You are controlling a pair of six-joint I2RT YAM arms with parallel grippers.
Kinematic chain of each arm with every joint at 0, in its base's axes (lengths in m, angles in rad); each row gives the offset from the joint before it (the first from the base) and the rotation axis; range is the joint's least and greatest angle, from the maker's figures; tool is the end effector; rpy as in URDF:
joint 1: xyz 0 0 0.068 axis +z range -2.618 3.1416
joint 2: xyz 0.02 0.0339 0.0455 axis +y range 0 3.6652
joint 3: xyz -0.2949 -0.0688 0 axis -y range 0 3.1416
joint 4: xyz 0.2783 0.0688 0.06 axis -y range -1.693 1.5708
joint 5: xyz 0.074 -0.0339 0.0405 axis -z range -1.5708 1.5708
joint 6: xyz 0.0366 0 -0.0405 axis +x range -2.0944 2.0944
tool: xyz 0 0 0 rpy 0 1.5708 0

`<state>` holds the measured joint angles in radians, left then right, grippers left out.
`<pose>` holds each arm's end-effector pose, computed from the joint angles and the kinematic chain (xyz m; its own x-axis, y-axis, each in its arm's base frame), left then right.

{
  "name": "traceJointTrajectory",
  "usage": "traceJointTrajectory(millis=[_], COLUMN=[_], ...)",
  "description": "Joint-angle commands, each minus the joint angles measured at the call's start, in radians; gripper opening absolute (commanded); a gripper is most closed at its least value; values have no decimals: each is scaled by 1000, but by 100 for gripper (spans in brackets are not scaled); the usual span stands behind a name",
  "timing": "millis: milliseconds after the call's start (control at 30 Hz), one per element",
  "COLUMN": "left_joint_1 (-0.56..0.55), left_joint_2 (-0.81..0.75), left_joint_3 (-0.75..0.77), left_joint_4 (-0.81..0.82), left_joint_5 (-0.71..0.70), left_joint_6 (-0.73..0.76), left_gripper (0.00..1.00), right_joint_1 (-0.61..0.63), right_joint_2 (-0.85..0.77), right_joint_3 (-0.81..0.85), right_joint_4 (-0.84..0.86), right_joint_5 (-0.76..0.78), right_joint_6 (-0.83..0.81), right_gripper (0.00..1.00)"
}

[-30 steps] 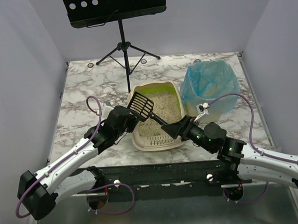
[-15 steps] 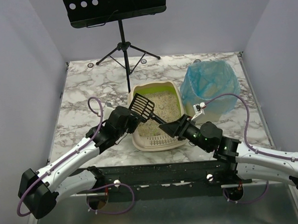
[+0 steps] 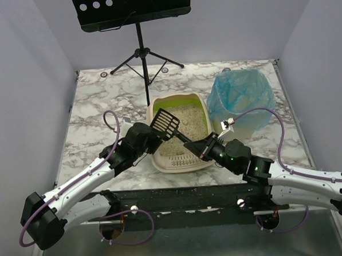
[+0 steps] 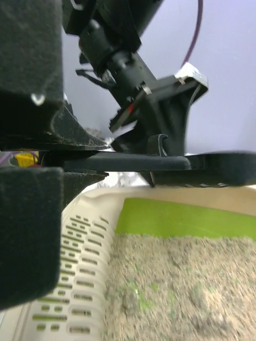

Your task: Clean the litter box

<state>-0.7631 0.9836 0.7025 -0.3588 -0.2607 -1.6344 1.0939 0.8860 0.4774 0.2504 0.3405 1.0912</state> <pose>0.1716 -0.1510 0.2741 -0.4899 -0.8657 -0.1026 -0.4636 0.3584 -0.8103 0.1118 0.1897 0.2693 -0.6420 0.5792 -0.5023 -0.2524 0.4590 0.8518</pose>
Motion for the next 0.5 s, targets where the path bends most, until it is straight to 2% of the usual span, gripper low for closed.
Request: traceJointTrajectory(millis=[0,33,100,133,233,367,467], left_joint_1=[-10,-10,-10,-10,-10,-10,-10], left_joint_2=[-13,-13,-25,-29,-48,-62,-62], left_joint_3=[43,58,84,91,114,138,150], left_joint_4=[-11,-46,-52,-45,-52,-78,-97], left_joint_5=[15,8,-5,-2,0,-47,-95], left_joint_6=[166,189,298,342,490,643,749], left_gripper=[98,99,99,99,99,99,99], right_joint_1=[8,6,6,6,6,6,-14], right_joint_2=[-54,-65,-84,-84,-59,37,121], right_joint_3=[85,110,214,254,381,503,601], right_joint_4=[-188,-352,-530,-686,-905,-1017,-1152], right_joint_5=[139,155,183,186,155,-27,-37], right_joint_6=[22,25,61,64,119,73,72], right_gripper=[1,1,1,1,1,1,1])
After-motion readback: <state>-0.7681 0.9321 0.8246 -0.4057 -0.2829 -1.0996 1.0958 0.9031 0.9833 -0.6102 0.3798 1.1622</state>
